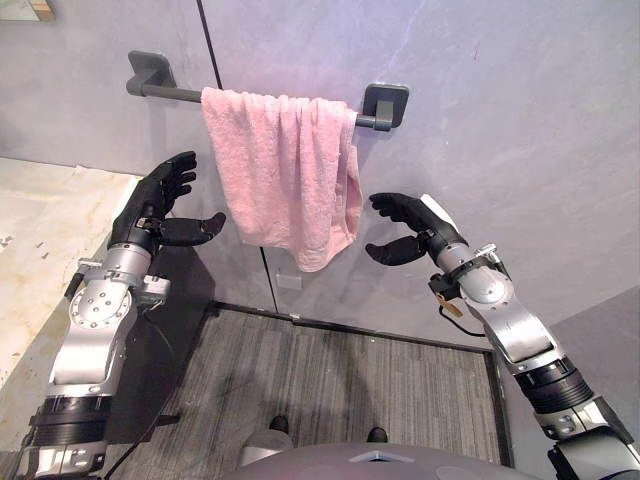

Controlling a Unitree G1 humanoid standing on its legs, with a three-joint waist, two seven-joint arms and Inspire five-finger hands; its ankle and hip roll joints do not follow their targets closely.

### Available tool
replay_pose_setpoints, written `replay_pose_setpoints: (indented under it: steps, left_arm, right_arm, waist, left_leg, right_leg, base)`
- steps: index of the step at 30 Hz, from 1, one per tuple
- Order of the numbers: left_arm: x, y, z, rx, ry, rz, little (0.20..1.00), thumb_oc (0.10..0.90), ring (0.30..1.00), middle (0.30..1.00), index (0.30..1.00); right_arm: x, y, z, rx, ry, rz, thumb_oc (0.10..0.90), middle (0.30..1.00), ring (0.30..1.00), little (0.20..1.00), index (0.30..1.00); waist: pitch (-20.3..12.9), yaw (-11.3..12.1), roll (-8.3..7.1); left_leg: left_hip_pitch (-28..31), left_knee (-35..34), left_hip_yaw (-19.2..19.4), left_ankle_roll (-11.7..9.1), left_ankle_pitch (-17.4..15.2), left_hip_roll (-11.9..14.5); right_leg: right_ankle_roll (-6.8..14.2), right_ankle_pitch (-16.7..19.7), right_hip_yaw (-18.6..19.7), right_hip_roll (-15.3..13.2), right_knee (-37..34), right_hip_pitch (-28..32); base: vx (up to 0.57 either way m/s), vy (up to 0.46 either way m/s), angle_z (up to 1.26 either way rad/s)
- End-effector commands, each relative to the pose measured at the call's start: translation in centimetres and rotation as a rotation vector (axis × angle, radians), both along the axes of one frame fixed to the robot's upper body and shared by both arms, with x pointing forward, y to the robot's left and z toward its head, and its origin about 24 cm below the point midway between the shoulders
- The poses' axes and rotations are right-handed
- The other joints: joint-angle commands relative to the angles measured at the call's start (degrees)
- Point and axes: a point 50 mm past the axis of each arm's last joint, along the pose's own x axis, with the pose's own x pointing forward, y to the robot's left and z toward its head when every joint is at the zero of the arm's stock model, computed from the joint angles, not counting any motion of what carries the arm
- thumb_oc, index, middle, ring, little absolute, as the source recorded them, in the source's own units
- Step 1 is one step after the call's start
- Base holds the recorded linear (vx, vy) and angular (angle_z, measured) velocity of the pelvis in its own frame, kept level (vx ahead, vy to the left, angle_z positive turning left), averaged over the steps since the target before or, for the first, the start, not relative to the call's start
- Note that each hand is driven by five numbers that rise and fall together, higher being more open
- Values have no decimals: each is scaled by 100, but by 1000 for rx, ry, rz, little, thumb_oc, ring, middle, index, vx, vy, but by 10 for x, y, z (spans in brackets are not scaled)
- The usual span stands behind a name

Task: Organize the bathroom.

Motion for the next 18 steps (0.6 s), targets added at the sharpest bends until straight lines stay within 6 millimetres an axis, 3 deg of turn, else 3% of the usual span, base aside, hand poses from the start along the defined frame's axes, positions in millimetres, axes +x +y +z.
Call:
replay_pose_setpoints:
  steps: [1,10,18]
  left_arm:
    - [14,-5,48,129,-224,-79,900,800,900,900,900]
    - [29,0,44,158,-168,-102,900,800,900,900,900]
    - [33,1,40,148,-152,-107,900,800,900,900,900]
  right_arm:
    - [6,6,44,-13,-278,32,800,900,900,900,900]
    - [8,6,45,-21,-311,60,800,900,900,900,900]
    - [9,4,45,-9,-325,53,800,900,900,900,900]
  waist:
    - [-663,-66,122]
    - [-681,-192,264]
    - [-680,-211,269]
  left_leg:
    - [28,90,269,-420,-212,590]
    - [73,103,366,-397,-222,583]
    - [97,101,395,-394,-224,586]
  right_leg:
    - [249,-664,139,-108,106,190]
    - [269,-676,223,-127,102,221]
    - [266,-680,230,-126,96,241]
  base:
    - [0,0,0]
    - [0,0,0]
    - [0,0,0]
